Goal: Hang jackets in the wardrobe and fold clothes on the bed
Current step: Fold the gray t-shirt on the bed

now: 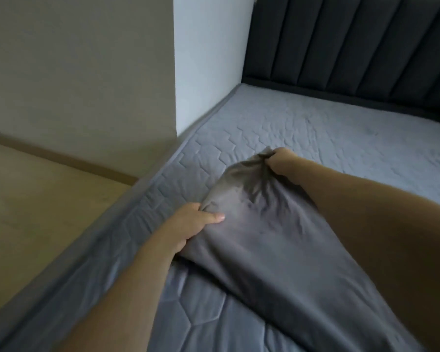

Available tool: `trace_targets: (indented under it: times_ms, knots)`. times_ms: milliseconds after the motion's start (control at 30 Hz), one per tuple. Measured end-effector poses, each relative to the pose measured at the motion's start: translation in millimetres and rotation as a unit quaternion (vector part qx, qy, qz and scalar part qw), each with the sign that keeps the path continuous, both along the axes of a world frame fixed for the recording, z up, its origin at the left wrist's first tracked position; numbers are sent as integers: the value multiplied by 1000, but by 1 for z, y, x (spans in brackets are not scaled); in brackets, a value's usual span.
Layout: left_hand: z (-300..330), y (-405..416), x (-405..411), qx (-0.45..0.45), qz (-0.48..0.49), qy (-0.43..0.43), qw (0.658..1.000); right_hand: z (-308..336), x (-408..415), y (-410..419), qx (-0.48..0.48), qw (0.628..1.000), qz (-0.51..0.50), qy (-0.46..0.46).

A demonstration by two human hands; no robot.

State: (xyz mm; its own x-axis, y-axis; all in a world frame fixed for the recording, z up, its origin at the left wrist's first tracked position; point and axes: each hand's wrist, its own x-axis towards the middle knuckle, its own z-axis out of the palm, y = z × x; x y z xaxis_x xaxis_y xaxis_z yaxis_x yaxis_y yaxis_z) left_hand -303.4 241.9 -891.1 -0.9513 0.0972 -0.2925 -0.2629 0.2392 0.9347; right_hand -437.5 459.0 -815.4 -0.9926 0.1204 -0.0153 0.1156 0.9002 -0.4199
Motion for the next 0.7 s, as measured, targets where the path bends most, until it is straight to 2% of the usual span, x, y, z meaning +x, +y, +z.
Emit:
trace_targets:
  times_ms: [100,200,300,400,500,633,700]
  knots:
    - [85,-24,-7,-16,30,56,998,69,5,-23,-138,990,-8,39]
    - [193,-34,-7,-89,40,155,983,155,16,-33,-275,959,-1,72]
    - [297,-33,18,-161,32,232,959,242,48,-25,-464,872,-86,133]
    - [372,-15,61,-221,-2,286,932,300,88,-2,-550,816,-86,156]
    - [407,16,113,-274,-47,309,910,322,137,31,-612,764,-49,196]
    - [395,76,183,-292,-111,289,905,290,203,94,-717,655,-142,191]
    - [361,115,216,-290,-165,263,905,246,238,129,-720,645,-181,182]
